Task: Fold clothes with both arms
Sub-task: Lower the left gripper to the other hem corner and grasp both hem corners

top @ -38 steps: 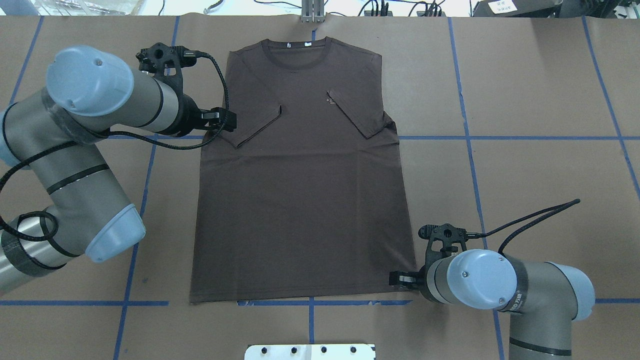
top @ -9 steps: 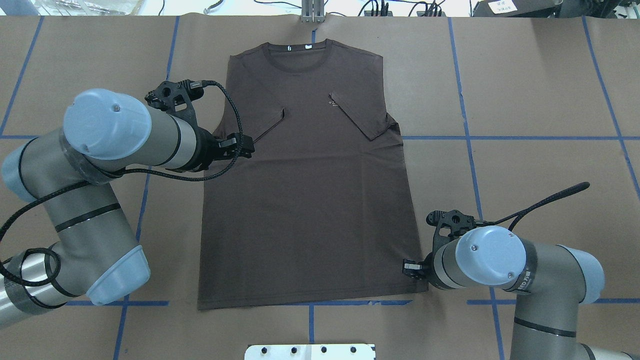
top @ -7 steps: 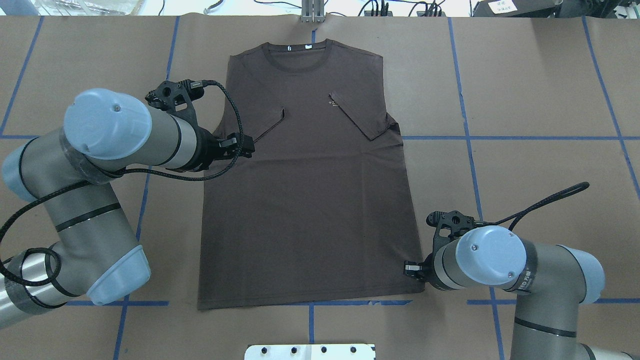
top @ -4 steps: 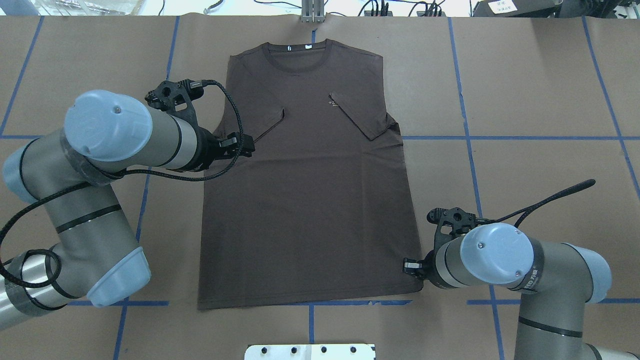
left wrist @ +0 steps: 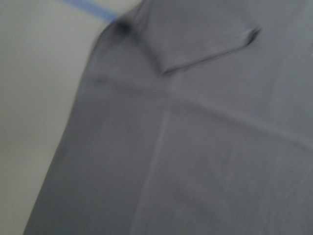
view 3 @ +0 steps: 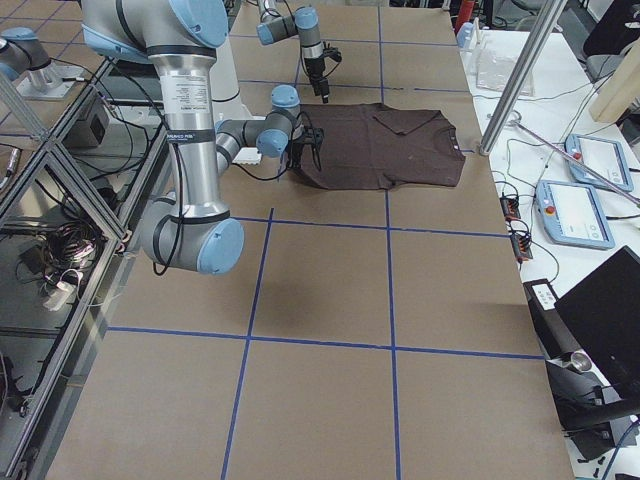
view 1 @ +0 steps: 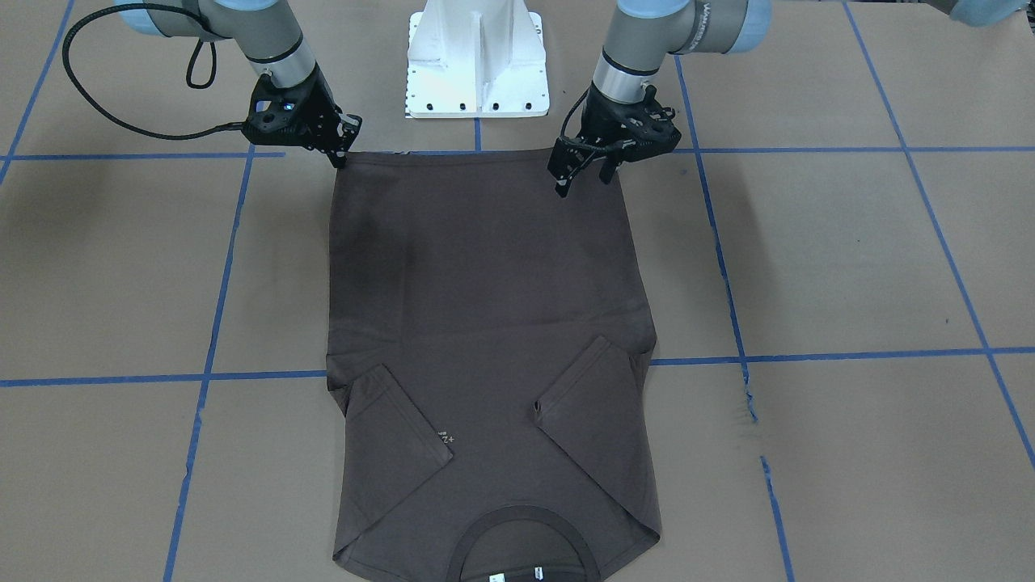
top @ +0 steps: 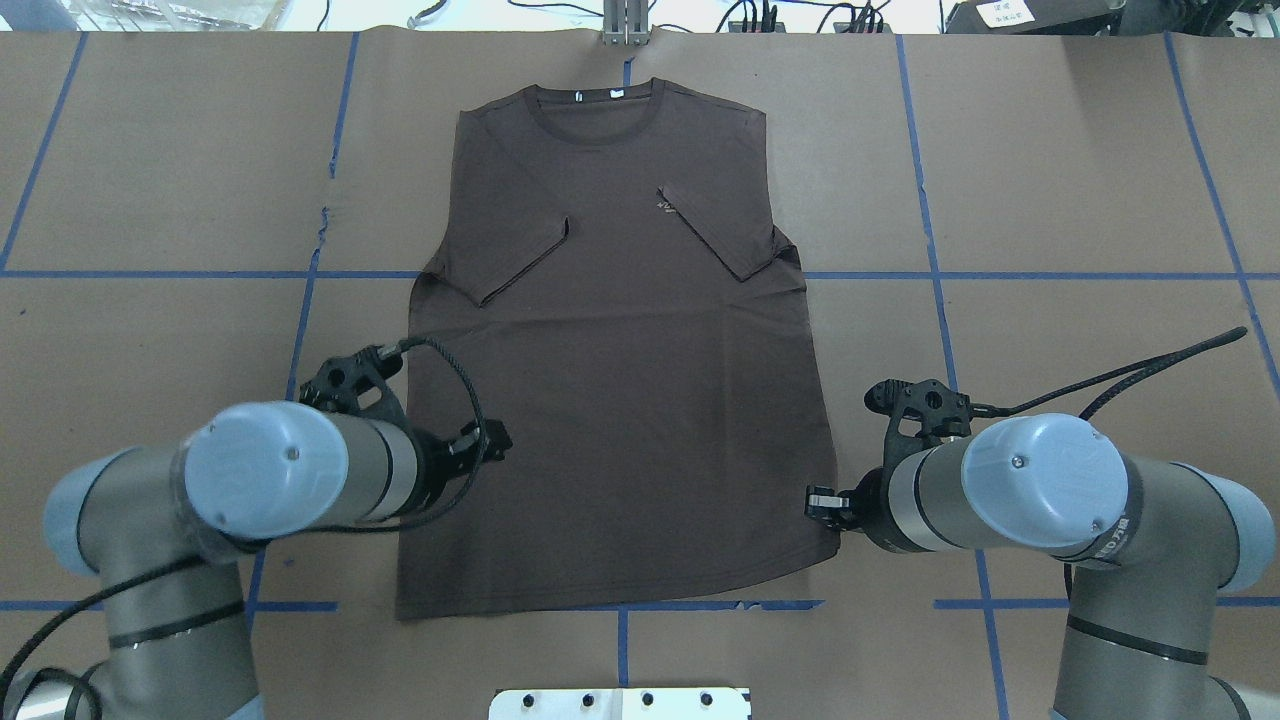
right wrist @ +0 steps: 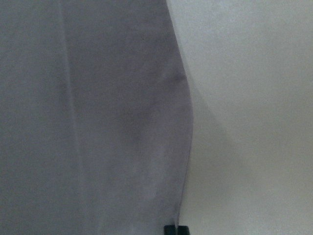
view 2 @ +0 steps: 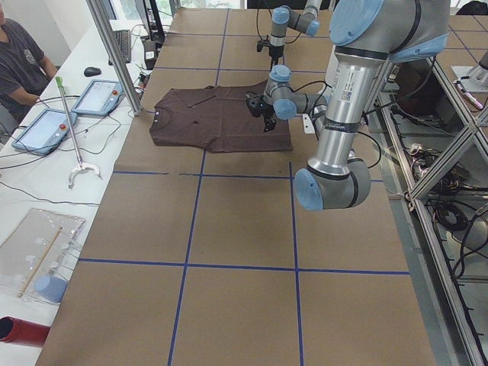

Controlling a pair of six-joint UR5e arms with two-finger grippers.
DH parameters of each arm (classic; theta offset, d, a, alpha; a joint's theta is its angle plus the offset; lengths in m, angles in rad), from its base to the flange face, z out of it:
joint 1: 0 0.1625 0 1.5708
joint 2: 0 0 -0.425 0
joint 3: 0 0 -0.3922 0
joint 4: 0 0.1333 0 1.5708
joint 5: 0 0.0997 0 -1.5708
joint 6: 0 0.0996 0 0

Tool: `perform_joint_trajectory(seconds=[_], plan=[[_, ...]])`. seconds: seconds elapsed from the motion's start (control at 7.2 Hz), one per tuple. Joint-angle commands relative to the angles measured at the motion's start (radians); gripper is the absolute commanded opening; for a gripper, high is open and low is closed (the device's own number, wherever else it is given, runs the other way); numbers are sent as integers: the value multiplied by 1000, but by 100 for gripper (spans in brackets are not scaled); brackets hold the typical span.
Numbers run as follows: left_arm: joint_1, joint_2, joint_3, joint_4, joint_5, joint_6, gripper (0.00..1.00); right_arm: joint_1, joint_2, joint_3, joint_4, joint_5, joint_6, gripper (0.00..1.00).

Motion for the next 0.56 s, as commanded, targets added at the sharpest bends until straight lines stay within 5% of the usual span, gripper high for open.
perform_joint_trajectory(seconds=[0.0, 0.42], plan=[[130, 120, -47, 2, 52, -118, 99, 11, 5, 15, 1, 0, 0, 0], [176, 119, -39, 78, 54, -153, 99, 13, 6, 25, 0, 0, -1, 0]])
